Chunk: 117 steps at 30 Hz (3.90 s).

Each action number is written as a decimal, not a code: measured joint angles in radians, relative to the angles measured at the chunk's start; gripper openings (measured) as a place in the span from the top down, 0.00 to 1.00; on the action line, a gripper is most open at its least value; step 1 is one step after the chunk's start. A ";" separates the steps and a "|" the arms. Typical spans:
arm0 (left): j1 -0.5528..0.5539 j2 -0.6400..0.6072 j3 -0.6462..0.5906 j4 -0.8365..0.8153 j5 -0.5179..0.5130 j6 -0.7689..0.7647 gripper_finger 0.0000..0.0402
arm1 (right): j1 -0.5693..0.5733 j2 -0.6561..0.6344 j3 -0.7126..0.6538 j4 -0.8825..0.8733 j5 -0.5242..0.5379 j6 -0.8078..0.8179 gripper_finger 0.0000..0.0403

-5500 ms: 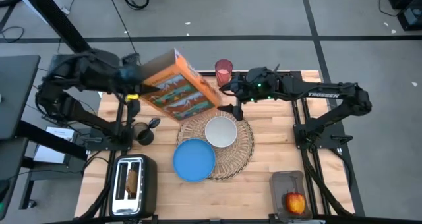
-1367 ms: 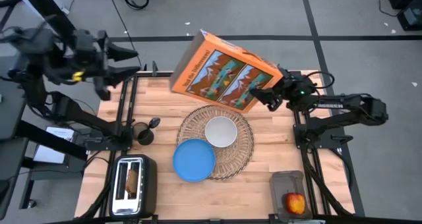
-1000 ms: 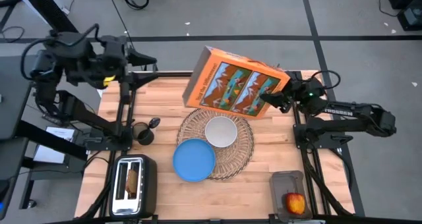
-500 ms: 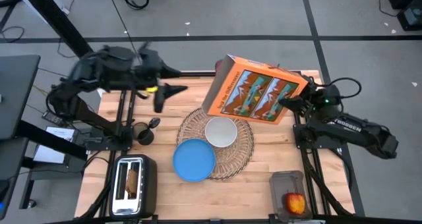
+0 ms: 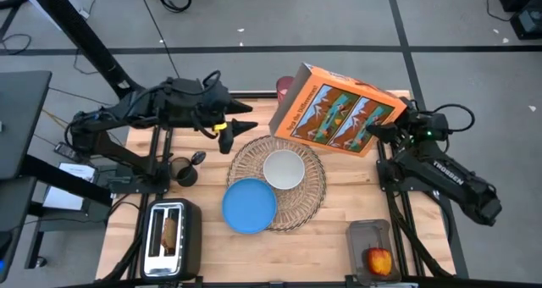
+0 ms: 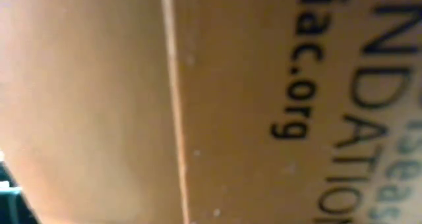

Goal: Arrange a breakfast setting
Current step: Pour the cereal into the white bowl

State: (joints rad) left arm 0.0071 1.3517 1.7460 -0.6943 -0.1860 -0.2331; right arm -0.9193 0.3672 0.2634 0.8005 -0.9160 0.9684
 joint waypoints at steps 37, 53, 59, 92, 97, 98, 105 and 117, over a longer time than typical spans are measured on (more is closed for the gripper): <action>-0.011 -0.043 -0.200 0.122 -0.013 -0.012 0.43 | -0.191 -0.364 0.000 -0.621 -0.246 -0.055 0.35; -0.011 -0.010 -0.200 0.128 -0.016 -0.012 0.43 | -0.191 -0.364 0.000 -0.882 -0.280 -0.249 0.35; -0.011 -0.001 -0.200 0.147 -0.016 -0.006 0.43 | -0.191 -0.363 0.000 -0.998 -0.286 -0.337 0.35; -0.048 0.191 -0.200 0.071 -0.016 -0.103 0.43 | -0.148 -0.339 0.041 -1.159 -0.191 -0.452 0.35; -0.048 0.225 -0.200 0.067 -0.016 -0.100 0.43 | -0.121 -0.328 0.048 -1.169 -0.180 -0.457 0.35; -0.048 0.229 -0.199 0.068 -0.016 -0.099 0.43 | -0.116 -0.328 0.048 -1.173 -0.179 -0.456 0.35; -0.049 0.233 -0.200 0.021 -0.016 -0.102 0.43 | -0.082 -0.325 0.072 -1.227 -0.123 -0.479 0.35; -0.048 0.232 -0.200 0.015 -0.016 -0.097 0.43 | -0.018 -0.182 0.218 -1.455 -0.031 -0.687 0.35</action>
State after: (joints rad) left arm -0.0414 1.5841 1.5463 -0.6792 -0.2016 -0.3305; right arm -0.9374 0.1848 0.4815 -0.6542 -0.9468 0.2816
